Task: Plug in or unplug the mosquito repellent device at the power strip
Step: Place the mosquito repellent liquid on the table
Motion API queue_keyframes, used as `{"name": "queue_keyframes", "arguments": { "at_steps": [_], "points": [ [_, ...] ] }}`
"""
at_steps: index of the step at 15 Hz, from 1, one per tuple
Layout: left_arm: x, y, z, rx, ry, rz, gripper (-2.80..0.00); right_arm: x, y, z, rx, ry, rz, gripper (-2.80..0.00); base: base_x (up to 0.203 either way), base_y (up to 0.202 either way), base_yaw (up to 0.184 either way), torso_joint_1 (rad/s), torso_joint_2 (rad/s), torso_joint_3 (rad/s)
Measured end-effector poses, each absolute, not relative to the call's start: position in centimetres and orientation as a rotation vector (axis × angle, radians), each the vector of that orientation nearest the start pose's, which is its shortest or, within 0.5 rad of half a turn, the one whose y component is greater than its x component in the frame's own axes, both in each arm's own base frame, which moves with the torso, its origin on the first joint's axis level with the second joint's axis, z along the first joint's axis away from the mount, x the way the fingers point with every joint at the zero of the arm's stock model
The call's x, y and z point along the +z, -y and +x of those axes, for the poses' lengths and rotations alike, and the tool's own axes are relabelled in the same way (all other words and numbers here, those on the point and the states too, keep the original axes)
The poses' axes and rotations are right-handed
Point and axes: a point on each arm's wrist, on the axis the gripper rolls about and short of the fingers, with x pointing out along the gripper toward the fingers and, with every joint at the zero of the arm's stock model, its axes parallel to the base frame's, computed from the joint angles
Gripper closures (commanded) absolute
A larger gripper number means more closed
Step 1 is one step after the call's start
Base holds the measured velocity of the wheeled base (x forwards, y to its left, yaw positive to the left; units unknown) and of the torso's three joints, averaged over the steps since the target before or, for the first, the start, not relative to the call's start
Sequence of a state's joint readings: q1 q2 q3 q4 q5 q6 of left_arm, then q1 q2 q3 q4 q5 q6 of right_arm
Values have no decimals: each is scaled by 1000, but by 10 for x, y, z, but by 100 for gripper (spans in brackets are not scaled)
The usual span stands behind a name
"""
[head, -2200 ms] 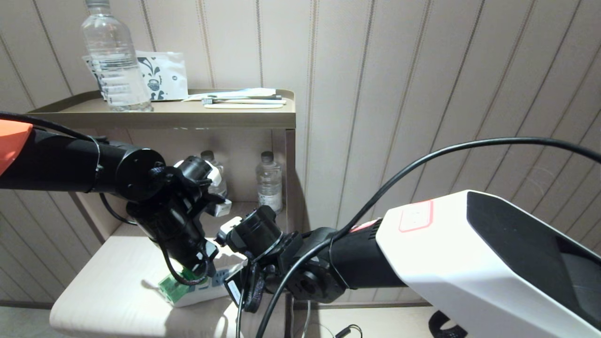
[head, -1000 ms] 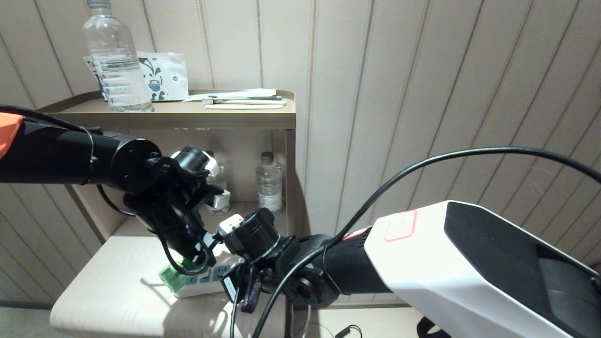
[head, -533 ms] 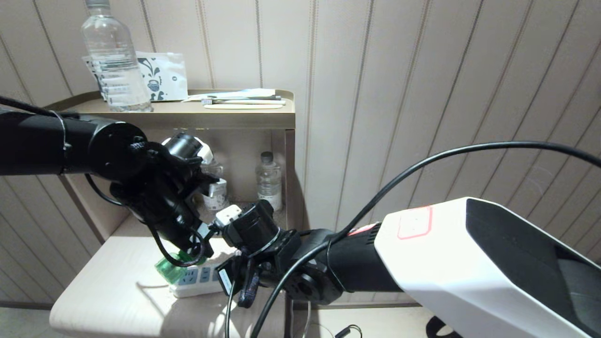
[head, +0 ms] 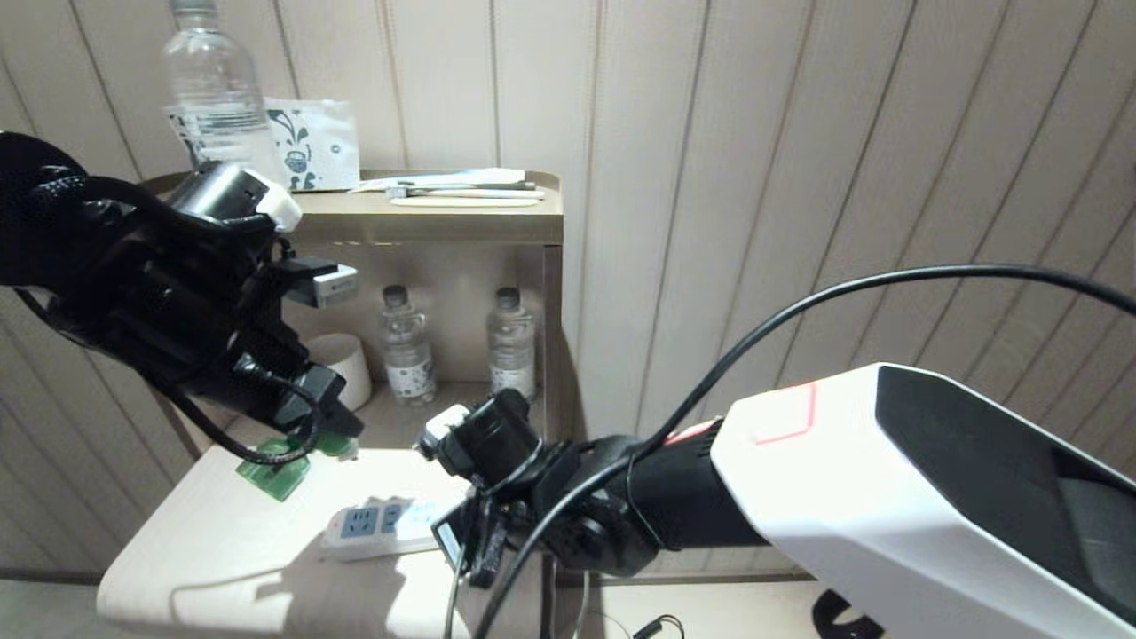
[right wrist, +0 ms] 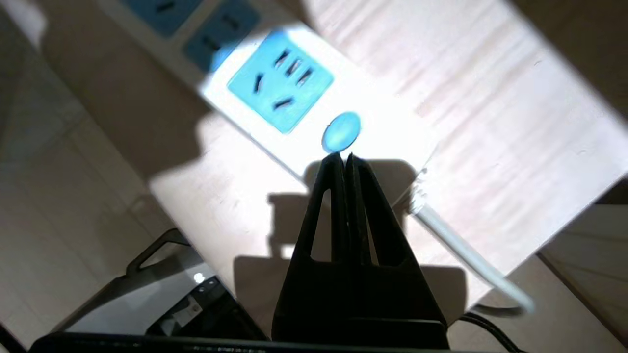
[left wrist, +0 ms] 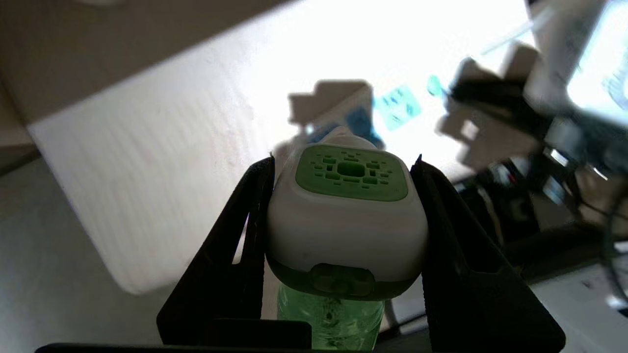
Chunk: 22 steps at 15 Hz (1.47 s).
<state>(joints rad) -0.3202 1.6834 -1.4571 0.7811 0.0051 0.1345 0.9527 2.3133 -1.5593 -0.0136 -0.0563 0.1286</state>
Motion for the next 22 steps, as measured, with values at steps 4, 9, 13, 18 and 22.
{"name": "queue_keyframes", "arguments": {
  "at_steps": [4,9,13,18,22],
  "points": [
    [261,61,233,-305,-920,239,0,142,-361,253,815,-606,-210,0,0,0,0,0,0,0],
    [268,56,219,-286,-892,204,0,196,-339,238,821,-496,-154,0,0,0,0,0,0,0],
    [267,54,210,-282,-893,200,0,249,-312,223,792,-366,-115,0,0,0,0,0,0,0],
    [270,48,192,-264,-879,174,0,321,-246,181,701,-248,-140,0,0,0,0,0,0,0],
    [272,42,170,-255,-855,153,0,355,-158,149,573,-213,-134,0,0,0,0,0,0,0]
  ]
}}
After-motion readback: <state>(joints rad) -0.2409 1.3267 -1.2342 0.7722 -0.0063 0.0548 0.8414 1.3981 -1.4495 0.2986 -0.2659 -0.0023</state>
